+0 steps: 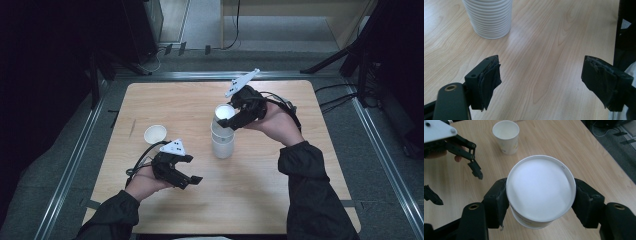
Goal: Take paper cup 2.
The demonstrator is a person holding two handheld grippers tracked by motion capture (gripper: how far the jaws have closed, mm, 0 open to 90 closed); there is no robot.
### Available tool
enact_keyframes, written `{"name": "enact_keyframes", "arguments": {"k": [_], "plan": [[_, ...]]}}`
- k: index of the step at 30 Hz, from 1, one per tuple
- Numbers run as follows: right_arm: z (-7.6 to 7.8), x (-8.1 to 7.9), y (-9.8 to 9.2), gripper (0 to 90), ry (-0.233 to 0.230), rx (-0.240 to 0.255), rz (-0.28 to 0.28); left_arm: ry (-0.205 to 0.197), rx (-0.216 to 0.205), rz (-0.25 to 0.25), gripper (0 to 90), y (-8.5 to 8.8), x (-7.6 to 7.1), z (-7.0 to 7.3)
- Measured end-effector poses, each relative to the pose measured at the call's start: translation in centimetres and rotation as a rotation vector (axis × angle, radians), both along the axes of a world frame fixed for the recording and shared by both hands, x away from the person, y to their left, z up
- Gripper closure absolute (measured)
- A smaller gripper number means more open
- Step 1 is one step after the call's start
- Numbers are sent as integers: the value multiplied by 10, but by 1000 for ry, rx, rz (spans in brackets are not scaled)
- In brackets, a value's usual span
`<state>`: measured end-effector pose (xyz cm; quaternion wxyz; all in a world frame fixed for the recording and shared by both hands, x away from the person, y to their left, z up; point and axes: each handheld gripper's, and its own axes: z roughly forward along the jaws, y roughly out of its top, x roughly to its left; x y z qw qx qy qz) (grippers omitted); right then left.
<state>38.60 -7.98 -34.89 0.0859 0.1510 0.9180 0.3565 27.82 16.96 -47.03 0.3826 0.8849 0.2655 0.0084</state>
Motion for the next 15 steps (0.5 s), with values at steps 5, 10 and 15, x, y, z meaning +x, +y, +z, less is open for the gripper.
{"name": "enact_keyframes", "arguments": {"k": [5,10,15], "plan": [[14,-8,-5,350,-24,18,-3,3,18,0,156,-1,0,-2],[31,-18,-13,351,-51,40,-3,2,7,9,156,1,1,-1],[39,-29,-20,352,-46,66,14,-5,0,8,156,2,3,2]]}}
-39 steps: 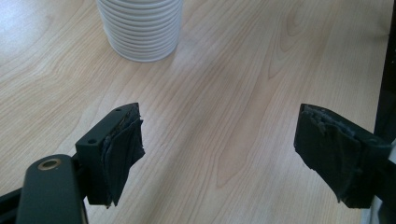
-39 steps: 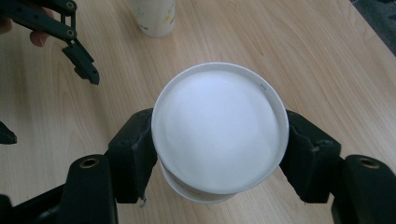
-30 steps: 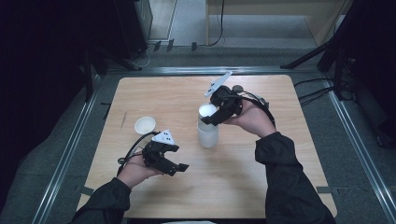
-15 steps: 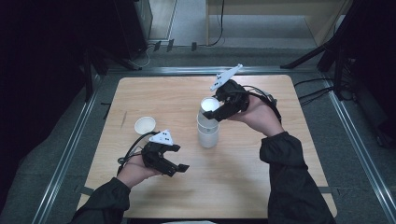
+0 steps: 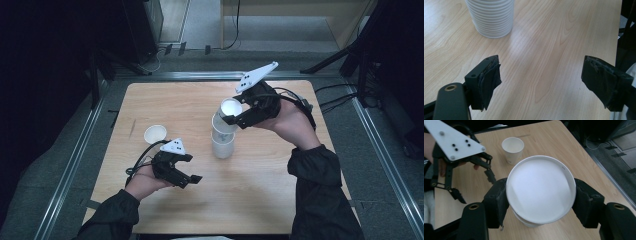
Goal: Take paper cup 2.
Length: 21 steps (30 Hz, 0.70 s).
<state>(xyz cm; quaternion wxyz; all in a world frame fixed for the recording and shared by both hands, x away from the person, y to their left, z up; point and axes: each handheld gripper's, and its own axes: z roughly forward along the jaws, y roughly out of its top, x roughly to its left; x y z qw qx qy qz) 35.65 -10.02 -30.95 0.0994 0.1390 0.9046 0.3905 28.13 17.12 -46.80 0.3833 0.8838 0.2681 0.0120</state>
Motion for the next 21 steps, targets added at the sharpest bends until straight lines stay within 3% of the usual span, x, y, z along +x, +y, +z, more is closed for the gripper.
{"name": "enact_keyframes", "arguments": {"k": [4,12,21], "plan": [[-3,-6,-6,353,30,24,31,-2,-2,-1,156,2,6,1],[-13,-21,-18,353,59,9,17,-8,-18,-22,156,0,19,3],[-43,-41,-35,353,112,-2,-12,6,-32,-113,156,-16,29,3]]}}
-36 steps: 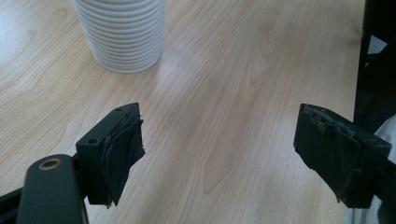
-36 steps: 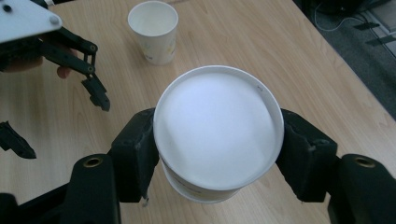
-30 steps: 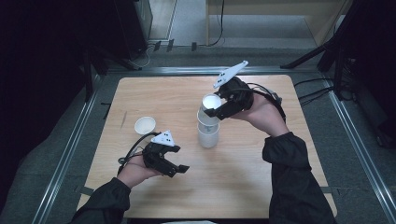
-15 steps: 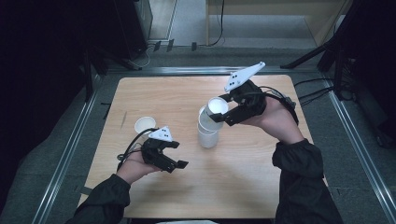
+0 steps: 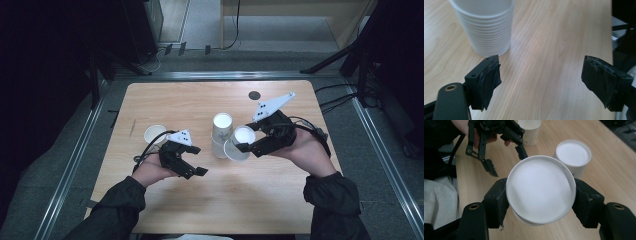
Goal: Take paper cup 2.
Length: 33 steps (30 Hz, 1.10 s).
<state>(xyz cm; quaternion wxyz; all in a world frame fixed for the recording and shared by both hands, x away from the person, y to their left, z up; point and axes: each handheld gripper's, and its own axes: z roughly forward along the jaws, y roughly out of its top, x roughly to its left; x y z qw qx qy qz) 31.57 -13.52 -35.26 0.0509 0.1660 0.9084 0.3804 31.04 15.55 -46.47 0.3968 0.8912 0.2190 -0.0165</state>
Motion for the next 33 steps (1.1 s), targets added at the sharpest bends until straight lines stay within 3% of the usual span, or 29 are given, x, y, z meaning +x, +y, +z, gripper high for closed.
{"name": "enact_keyframes", "arguments": {"k": [3,7,11,16,18,22,26,30,33], "plan": [[-17,-2,0,354,31,-4,4,3,8,-15,157,-3,3,-1],[-41,-6,2,354,32,-21,30,5,7,-36,156,-7,7,-3],[-60,-9,1,355,48,-21,19,3,16,-51,156,-9,7,-6],[-78,-15,-1,355,60,-13,27,10,-6,-68,156,-9,6,-4],[-84,-16,1,355,66,17,46,12,-12,-77,155,-9,6,-4],[-92,-17,12,355,58,-3,78,12,-10,-88,154,-10,5,-3],[-98,-15,17,355,74,6,92,5,-14,-106,153,-11,3,-2],[-101,-15,23,355,126,46,106,19,-33,-103,124,-11,1,-1],[-101,-16,30,356,112,49,124,19,-44,-98,123,-8,1,1]]}}
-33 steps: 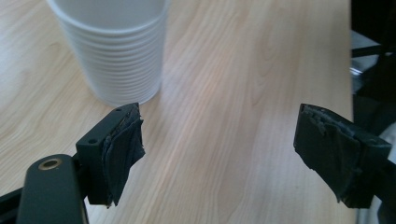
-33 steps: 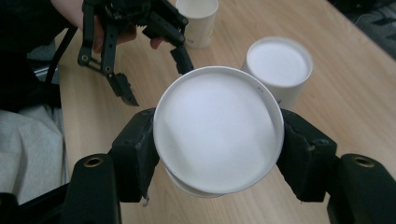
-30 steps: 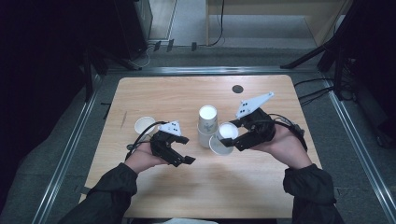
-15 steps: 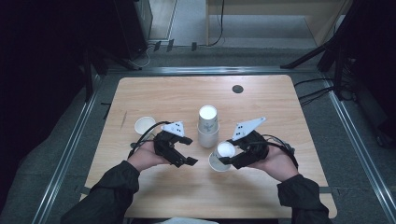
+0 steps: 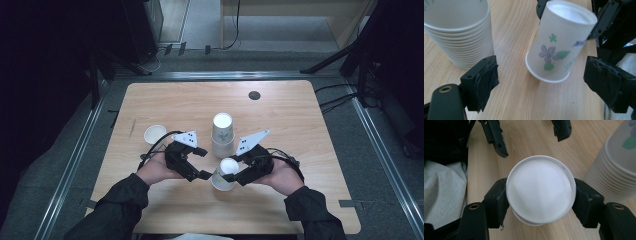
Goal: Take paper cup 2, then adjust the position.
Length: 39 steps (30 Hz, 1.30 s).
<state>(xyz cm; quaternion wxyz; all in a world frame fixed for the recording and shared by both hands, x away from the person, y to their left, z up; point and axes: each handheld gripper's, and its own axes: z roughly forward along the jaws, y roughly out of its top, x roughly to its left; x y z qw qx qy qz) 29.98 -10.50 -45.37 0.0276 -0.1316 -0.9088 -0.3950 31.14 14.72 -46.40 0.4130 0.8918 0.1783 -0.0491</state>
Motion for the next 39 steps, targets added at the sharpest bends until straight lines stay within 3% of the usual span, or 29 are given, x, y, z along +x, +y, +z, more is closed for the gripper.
{"name": "enact_keyframes", "arguments": {"k": [15,33,39], "plan": [[5,6,10,358,17,77,10,-16,5,-19,119,-2,-12,-1],[24,0,13,359,34,205,7,-43,-54,-59,130,-9,-17,-1],[29,1,10,358,38,235,-2,-67,-70,-63,192,-7,-19,1]]}}
